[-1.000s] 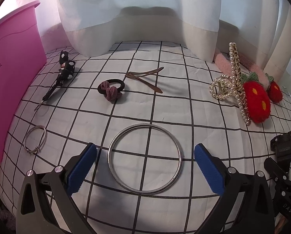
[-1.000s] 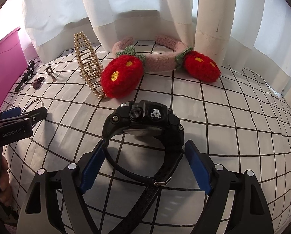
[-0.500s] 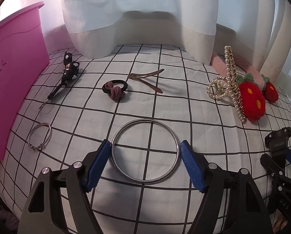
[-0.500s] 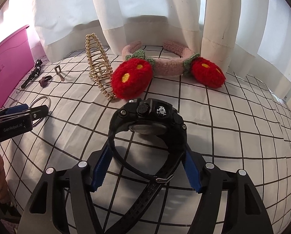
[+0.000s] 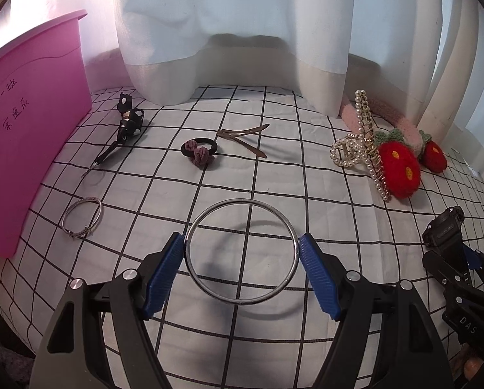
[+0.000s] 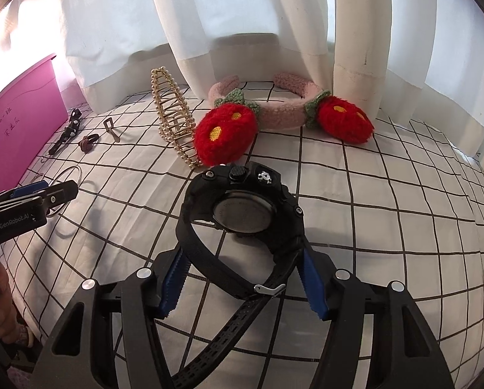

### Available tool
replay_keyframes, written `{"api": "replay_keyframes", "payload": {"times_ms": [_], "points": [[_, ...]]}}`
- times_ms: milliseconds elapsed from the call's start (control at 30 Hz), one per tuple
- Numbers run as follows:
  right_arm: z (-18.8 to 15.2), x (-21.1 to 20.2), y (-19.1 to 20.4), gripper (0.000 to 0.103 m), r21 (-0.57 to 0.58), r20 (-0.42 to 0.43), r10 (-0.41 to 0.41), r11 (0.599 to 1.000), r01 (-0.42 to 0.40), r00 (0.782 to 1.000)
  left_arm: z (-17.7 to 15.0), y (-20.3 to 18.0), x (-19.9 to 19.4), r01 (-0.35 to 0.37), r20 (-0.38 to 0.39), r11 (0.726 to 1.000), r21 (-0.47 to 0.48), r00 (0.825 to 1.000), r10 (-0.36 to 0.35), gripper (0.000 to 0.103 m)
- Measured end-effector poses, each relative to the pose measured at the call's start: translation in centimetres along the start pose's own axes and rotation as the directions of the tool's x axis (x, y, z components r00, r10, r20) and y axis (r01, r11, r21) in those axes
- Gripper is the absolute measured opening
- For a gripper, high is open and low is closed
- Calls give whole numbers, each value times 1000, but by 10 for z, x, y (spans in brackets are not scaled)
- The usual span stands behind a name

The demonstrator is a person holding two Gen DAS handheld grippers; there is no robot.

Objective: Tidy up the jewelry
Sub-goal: 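Carry the silver bangle and black watch over the pink tub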

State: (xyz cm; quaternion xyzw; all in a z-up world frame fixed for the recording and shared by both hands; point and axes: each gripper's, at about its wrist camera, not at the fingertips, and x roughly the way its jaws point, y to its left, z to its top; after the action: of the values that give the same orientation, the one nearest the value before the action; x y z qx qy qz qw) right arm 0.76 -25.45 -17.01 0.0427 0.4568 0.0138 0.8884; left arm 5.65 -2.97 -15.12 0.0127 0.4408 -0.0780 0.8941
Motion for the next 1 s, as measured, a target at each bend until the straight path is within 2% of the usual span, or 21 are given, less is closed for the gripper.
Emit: {"api": "replay_keyframes", "payload": {"times_ms": [267, 500, 800, 1000], "points": [[4, -18, -2, 60, 2, 38, 6, 1000, -7, 999, 3, 4, -21, -4, 16, 1000, -17, 1000, 5, 71], [26, -47, 3, 60, -23, 81, 38, 999, -36, 996, 19, 7, -53, -11, 51, 999, -36, 999, 12, 71], [74, -99, 31, 60, -105, 134, 123, 988, -110, 983, 53, 26, -131, -52, 141, 994, -95, 988, 65, 71], [115, -125, 77, 60, -207, 160, 242, 956, -207, 957, 70, 58, -193, -105, 220, 980, -167, 965, 141, 71]]}}
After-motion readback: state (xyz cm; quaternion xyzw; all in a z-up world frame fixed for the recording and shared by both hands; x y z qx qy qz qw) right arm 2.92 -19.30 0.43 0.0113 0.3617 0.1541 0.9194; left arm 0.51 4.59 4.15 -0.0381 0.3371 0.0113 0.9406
